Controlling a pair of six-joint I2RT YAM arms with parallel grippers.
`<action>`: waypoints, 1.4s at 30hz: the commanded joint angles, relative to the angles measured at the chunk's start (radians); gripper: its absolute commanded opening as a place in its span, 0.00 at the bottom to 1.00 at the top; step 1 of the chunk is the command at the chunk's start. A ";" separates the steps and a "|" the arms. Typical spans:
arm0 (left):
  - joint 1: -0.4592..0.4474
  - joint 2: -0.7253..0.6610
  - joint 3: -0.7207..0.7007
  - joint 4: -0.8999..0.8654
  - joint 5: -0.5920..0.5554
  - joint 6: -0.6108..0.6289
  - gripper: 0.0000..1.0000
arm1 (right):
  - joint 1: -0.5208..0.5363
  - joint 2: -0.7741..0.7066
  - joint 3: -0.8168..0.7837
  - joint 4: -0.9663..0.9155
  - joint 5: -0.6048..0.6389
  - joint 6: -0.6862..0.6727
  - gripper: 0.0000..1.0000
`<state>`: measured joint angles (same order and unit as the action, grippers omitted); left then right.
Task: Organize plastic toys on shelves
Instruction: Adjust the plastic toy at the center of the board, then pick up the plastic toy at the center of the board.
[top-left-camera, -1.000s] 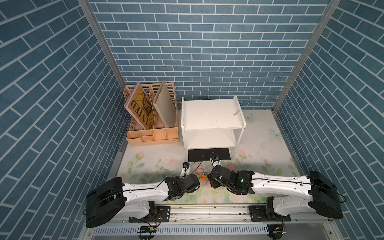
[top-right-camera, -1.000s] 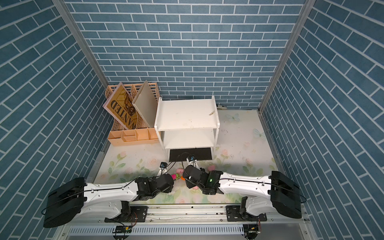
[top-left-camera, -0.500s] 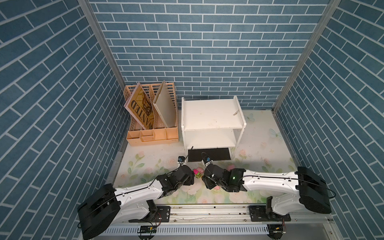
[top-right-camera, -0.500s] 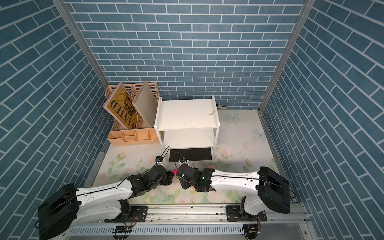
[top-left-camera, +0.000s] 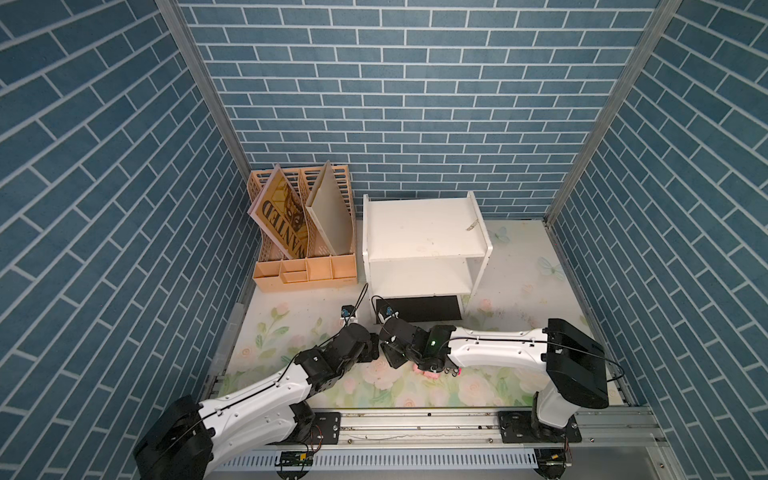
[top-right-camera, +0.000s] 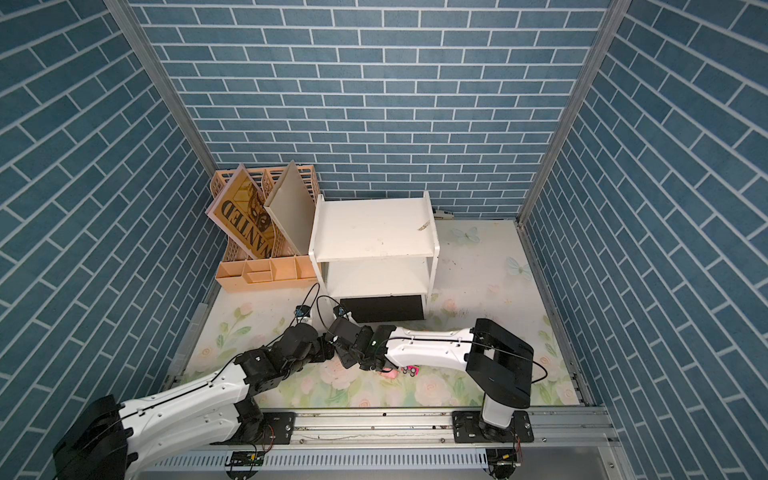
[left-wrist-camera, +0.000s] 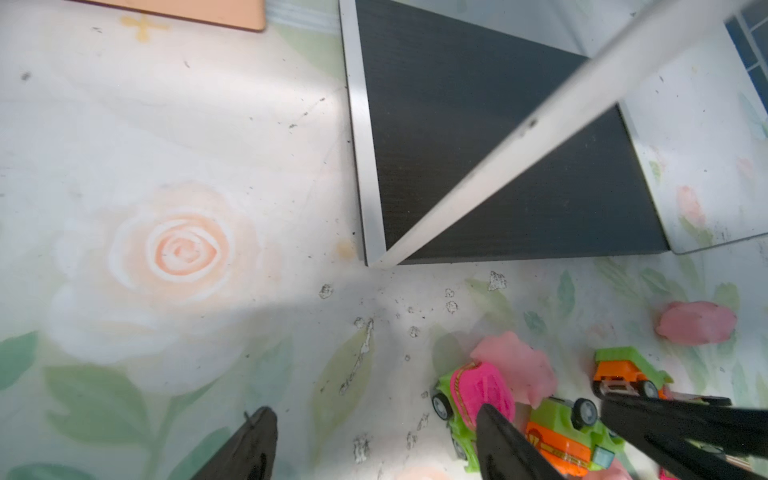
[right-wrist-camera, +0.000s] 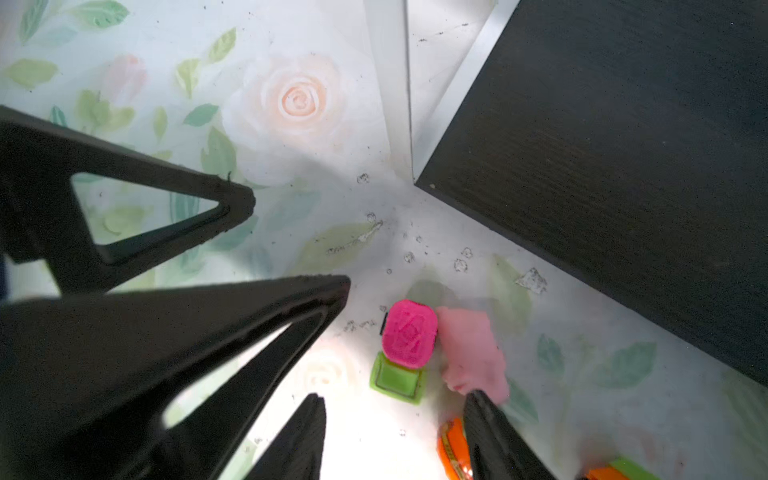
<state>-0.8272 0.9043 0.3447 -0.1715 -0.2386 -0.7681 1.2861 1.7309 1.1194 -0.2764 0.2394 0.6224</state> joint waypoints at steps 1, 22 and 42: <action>0.017 -0.065 0.009 -0.113 -0.034 0.005 0.78 | 0.000 0.056 0.060 -0.065 0.018 0.109 0.53; 0.028 -0.128 -0.006 -0.145 -0.030 0.006 0.79 | 0.006 0.222 0.176 -0.160 0.060 0.232 0.44; 0.028 -0.130 -0.010 -0.139 -0.018 0.009 0.79 | 0.006 0.245 0.236 -0.218 0.106 0.230 0.29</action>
<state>-0.8059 0.7761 0.3447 -0.2955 -0.2600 -0.7692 1.2892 1.9858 1.3327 -0.4412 0.3180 0.8341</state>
